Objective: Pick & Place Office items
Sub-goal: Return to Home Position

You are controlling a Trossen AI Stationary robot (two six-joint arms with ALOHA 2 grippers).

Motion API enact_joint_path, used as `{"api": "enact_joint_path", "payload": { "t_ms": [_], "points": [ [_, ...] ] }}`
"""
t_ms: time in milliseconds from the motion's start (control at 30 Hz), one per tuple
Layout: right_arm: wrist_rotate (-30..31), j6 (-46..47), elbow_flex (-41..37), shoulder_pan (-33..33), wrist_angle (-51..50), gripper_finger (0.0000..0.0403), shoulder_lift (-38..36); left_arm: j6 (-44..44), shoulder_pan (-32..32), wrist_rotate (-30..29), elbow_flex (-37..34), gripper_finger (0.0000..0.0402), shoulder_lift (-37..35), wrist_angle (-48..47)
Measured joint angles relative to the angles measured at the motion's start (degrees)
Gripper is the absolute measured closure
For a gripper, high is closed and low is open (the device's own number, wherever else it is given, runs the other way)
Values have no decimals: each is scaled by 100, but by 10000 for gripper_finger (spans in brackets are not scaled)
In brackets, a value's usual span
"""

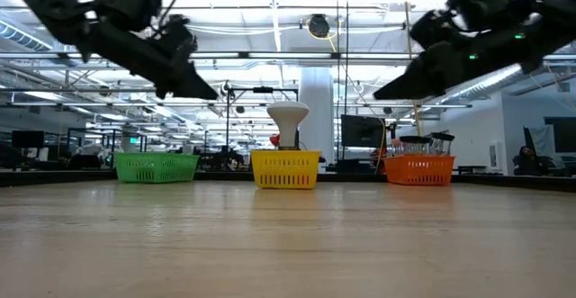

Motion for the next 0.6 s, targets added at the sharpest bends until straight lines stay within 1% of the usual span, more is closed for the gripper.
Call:
{"api": "enact_joint_path", "payload": {
  "t_ms": [167, 300, 433, 600],
  "points": [
    [-125, 0, -567, -174, -213, 403, -1265, 124, -268, 90, -502, 396, -817, 84],
    [-127, 2, -882, -311, -725, 403, -2268, 80, -401, 134, -824, 396, -1470, 146],
    [-130, -10, -1019, -419, -1339, 403, -3118, 76, -503, 320, -1129, 396, -2038, 140],
    [-112, -150, -1119, -444, -2009, 403, -4028, 134, -598, 347, -1485, 396, -2655, 133]
  ]
}}
